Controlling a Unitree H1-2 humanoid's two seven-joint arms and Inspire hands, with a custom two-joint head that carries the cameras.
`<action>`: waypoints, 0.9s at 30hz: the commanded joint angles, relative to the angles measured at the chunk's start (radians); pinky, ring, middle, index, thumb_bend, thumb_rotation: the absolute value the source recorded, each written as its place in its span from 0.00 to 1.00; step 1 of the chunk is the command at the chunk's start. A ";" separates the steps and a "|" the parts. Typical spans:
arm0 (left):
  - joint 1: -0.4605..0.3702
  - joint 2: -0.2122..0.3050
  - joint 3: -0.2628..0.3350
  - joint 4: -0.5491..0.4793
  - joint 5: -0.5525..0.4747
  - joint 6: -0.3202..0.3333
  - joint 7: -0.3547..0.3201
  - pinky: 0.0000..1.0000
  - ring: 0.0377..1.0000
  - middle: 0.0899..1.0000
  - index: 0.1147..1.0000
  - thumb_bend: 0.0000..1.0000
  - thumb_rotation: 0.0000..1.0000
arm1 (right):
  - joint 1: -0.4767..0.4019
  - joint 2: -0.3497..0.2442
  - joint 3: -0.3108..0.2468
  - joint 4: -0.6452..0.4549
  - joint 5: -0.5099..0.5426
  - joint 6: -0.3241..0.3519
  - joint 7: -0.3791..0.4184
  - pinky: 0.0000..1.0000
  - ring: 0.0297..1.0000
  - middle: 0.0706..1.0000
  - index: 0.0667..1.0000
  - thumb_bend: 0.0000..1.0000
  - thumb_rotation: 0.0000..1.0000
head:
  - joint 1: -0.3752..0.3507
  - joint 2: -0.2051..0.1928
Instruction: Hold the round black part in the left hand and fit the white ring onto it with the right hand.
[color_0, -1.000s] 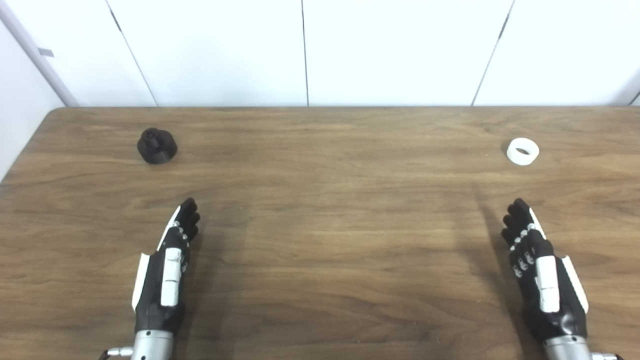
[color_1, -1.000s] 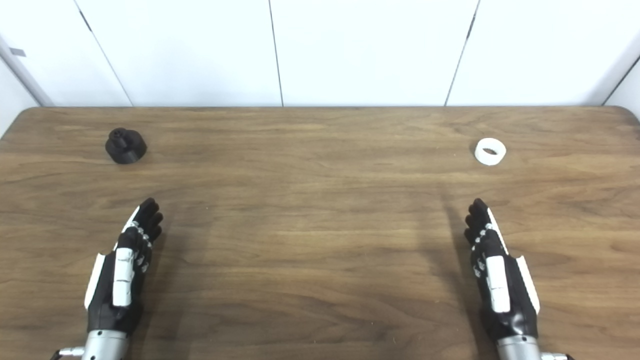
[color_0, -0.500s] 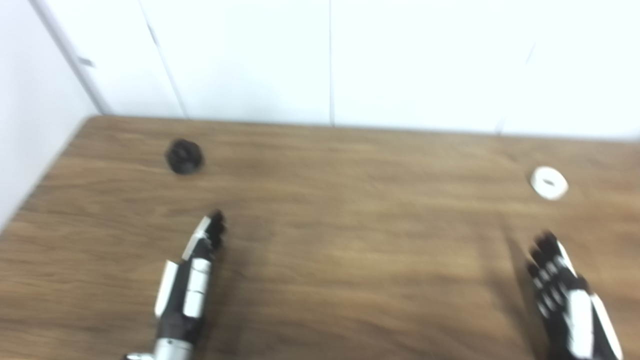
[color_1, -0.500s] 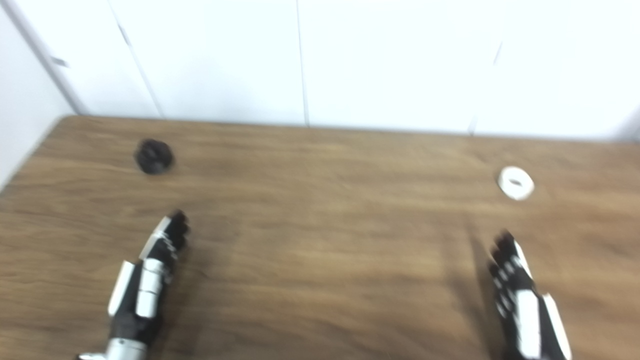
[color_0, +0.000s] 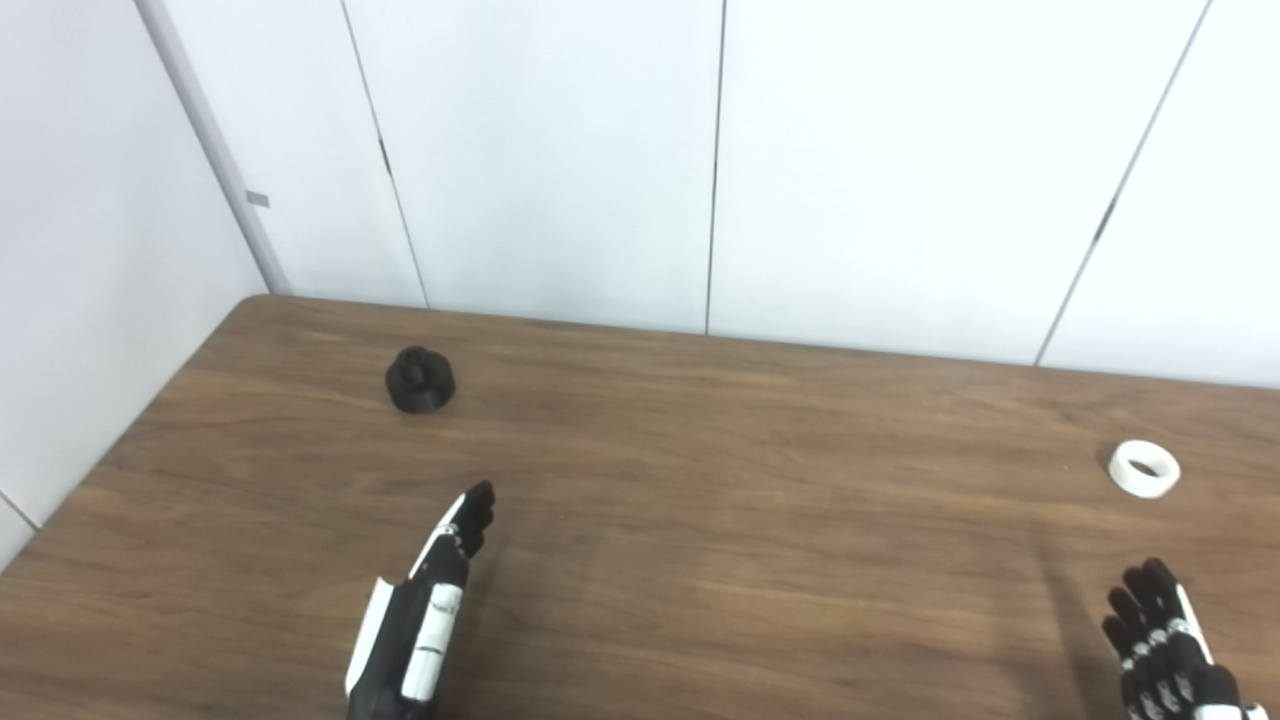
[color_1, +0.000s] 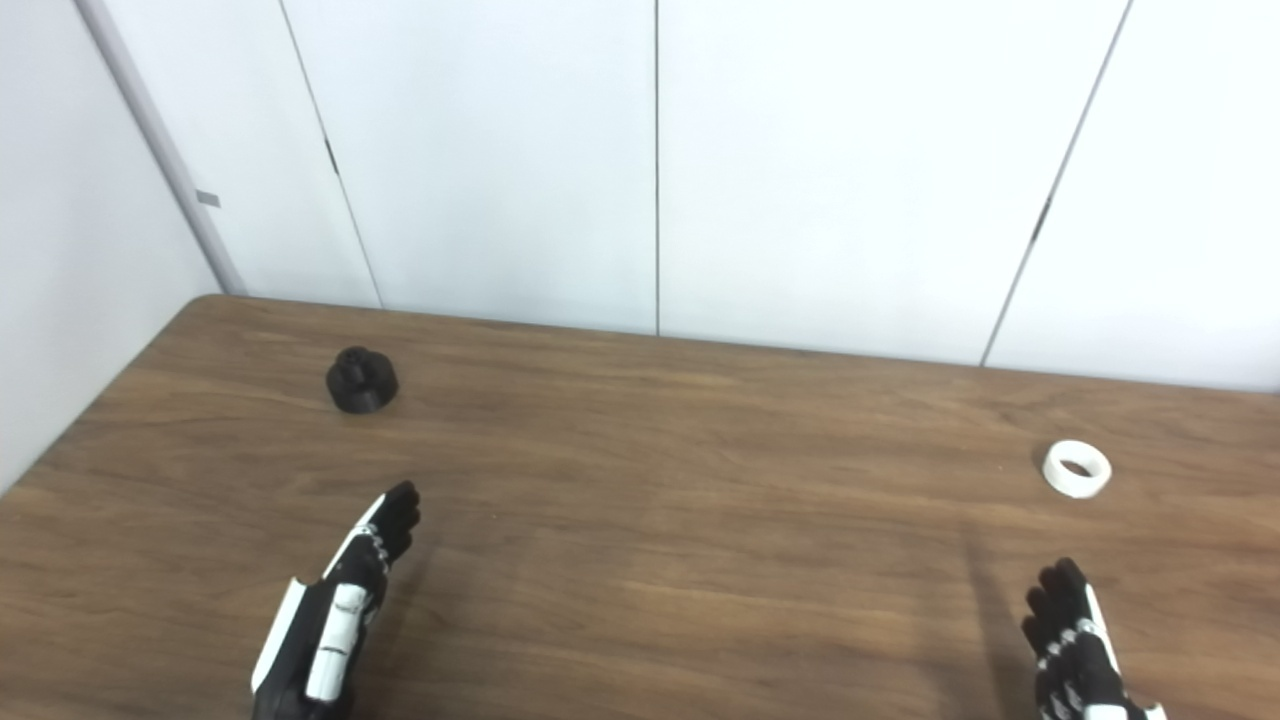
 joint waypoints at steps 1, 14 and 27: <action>0.008 -0.050 -0.010 0.022 0.008 -0.013 0.014 0.98 0.96 0.95 0.95 0.54 0.90 | 0.004 0.010 -0.007 0.074 -0.008 -0.032 -0.001 1.00 0.98 0.99 0.99 0.54 1.00 | -0.008 0.000; 0.001 0.017 0.041 -0.135 0.094 0.108 0.045 0.99 0.96 0.94 0.94 0.68 0.73 | 0.008 0.011 0.000 0.062 -0.027 -0.026 -0.006 1.00 1.00 0.99 0.99 0.52 1.00 | -0.023 0.015; -0.161 0.138 0.181 -0.263 0.262 0.375 0.031 1.00 0.99 0.94 0.88 0.93 0.34 | 0.006 0.006 0.006 0.031 0.028 0.021 0.020 1.00 1.00 1.00 1.00 0.51 1.00 | -0.023 0.010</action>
